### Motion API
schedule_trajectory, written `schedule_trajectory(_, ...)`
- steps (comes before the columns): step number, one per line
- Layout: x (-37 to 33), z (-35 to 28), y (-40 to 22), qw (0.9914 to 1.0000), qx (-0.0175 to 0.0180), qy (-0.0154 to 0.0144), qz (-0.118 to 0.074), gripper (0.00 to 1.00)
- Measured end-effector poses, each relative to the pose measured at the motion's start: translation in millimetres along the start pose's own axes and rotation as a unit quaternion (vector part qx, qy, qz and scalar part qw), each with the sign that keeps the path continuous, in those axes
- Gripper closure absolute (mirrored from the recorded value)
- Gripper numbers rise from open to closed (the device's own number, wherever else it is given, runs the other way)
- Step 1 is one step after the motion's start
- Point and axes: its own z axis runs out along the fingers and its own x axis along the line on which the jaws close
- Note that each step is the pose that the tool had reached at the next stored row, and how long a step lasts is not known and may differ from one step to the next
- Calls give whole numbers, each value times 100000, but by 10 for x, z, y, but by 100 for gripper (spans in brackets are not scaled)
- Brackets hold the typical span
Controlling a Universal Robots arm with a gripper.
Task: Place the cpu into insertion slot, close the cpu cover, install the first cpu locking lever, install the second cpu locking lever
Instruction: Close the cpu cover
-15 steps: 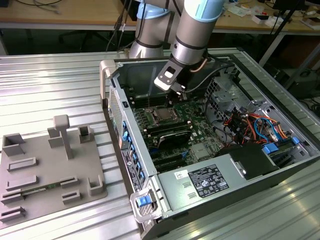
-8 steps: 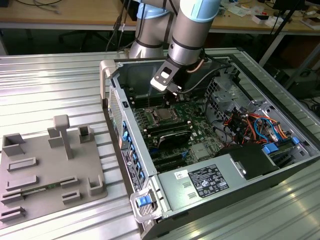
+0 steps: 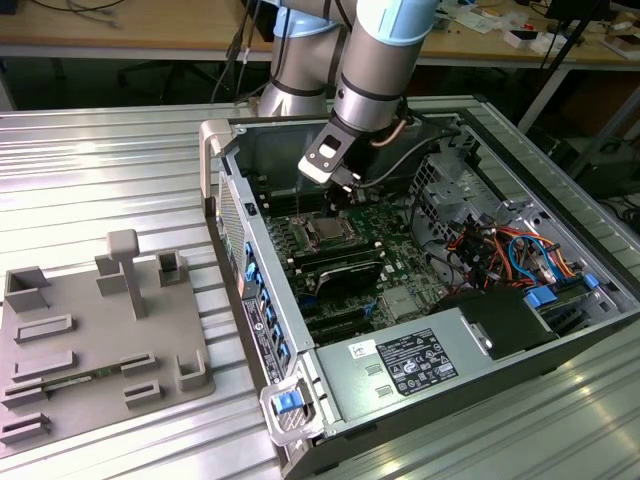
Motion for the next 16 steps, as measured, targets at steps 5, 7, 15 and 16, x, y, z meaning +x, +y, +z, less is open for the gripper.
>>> schedule_trajectory(5, 4, 69, -94, 100000, -16, 265, -159, 89)
schedule_trajectory(7, 5, 93, -129, 99999, -17, 366, -203, 89)
schedule_trajectory(15, 6, 230, -178, 99999, -1, 417, -267, 89)
schedule_trajectory(16, 5, 236, -180, 99999, 14, 403, -279, 89)
